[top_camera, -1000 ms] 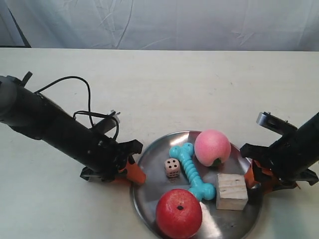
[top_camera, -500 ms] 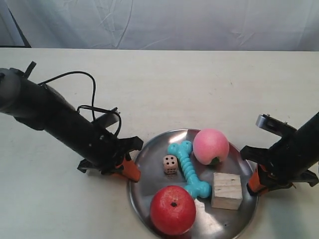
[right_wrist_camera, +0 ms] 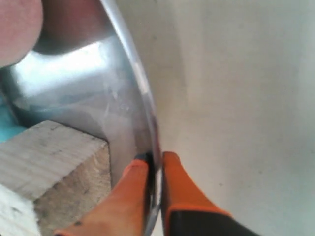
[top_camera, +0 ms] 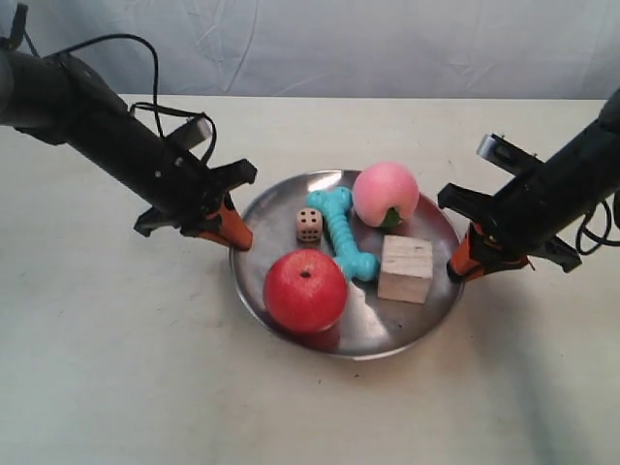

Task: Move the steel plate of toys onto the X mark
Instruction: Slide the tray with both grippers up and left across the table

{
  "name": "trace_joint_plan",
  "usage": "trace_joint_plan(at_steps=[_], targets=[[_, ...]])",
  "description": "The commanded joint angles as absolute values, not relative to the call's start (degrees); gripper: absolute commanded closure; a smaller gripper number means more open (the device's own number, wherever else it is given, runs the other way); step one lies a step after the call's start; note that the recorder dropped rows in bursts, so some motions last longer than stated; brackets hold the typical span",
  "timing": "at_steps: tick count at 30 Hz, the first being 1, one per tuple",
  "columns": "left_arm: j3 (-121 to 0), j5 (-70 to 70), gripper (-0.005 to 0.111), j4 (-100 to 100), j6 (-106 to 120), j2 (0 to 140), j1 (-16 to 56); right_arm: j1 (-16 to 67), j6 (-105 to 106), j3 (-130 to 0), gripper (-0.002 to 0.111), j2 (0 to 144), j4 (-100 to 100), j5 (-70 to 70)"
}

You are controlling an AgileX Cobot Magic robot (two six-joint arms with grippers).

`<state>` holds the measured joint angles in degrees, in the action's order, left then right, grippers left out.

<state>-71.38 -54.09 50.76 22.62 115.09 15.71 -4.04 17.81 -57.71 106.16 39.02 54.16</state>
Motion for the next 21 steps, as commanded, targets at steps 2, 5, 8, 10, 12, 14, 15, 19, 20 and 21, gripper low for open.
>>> trace_joint_plan(at_steps=[2,5,8,10,12,14,15,19,20,21], targets=[[-78.27,-54.36,0.107,43.58,15.98,114.69,12.3,0.14,13.56,-66.59,0.108,111.91,37.16,58.88],[-79.66,-54.36,0.107,39.98,13.79,114.69,10.65,3.42,12.77,-71.35,0.108,116.24,37.96,59.81],[-79.66,-53.16,0.107,39.04,13.79,114.69,7.92,6.81,11.73,-75.94,0.108,119.06,38.07,59.5],[-79.66,-51.71,0.107,37.25,13.36,114.69,5.97,8.66,10.64,-79.19,0.108,121.01,38.07,59.25],[-79.66,-50.18,0.107,35.93,12.44,114.69,3.78,10.15,10.12,-82.23,0.108,122.84,38.07,59.22],[-79.66,-48.12,0.107,34.86,12.36,114.69,1.52,11.49,9.82,-85.4,0.108,125.03,38.07,59.12],[-79.66,-46.71,0.107,34.58,12.36,114.79,0.61,12.13,9.82,-87.07,0.108,126.1,38.07,58.62],[-79.66,-43.93,0.107,33.56,12.53,116.73,-0.6,13.87,9.11,-93.11,0.108,129.86,38.07,57.97],[-79.66,-43.33,0.107,32.29,12.53,117.46,-0.6,14.15,9.11,-94.06,0.108,130.52,37.87,58.09],[-79.66,-42.79,0.107,30.87,12.53,118.55,-0.45,14.42,9.11,-95.02,0.108,131.12,37.73,58.22]])
